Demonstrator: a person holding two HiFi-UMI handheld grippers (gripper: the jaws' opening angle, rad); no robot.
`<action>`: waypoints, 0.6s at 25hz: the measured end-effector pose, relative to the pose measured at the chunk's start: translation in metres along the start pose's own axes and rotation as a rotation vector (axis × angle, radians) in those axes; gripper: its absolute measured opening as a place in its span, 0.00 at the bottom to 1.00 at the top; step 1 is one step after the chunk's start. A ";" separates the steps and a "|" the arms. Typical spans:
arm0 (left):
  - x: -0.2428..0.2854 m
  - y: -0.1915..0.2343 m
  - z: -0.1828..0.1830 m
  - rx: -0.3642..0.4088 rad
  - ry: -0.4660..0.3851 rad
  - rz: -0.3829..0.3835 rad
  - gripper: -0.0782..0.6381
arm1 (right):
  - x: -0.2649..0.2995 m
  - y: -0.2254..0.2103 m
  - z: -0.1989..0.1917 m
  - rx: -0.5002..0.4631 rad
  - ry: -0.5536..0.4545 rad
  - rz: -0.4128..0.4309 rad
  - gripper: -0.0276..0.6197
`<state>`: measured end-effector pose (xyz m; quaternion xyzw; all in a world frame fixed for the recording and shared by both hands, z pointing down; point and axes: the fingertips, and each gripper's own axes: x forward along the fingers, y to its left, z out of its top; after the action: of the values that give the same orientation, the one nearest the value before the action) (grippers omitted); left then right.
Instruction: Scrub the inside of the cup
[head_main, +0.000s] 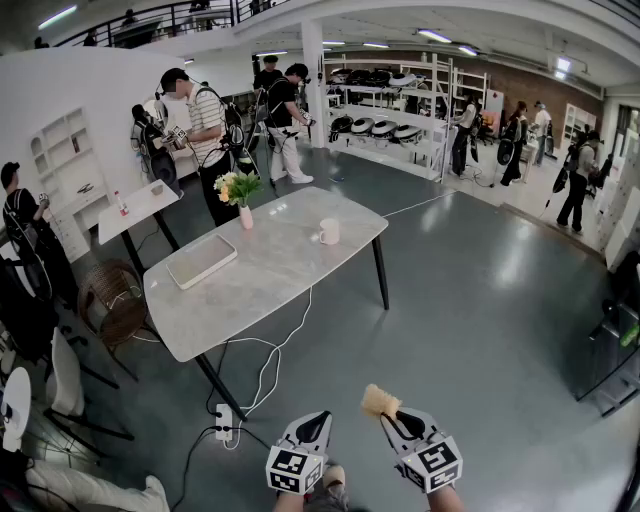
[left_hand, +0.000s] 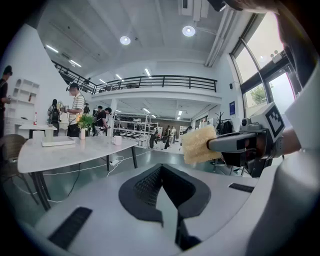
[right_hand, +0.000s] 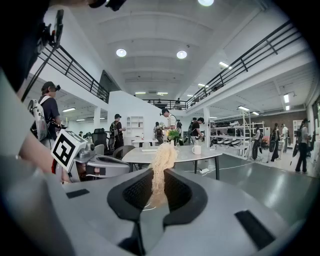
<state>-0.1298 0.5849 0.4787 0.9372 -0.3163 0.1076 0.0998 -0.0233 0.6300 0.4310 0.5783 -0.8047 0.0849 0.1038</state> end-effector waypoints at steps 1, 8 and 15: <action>0.010 0.008 0.007 -0.003 -0.008 -0.001 0.13 | 0.011 -0.004 0.004 -0.009 -0.005 0.005 0.14; 0.056 0.053 0.033 -0.006 -0.035 -0.016 0.13 | 0.073 -0.026 0.015 0.033 0.002 0.037 0.14; 0.082 0.093 0.035 -0.025 -0.003 -0.030 0.13 | 0.115 -0.040 0.020 0.059 0.020 0.003 0.14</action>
<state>-0.1179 0.4566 0.4784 0.9408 -0.3034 0.1009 0.1126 -0.0224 0.5075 0.4428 0.5790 -0.8017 0.1144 0.0946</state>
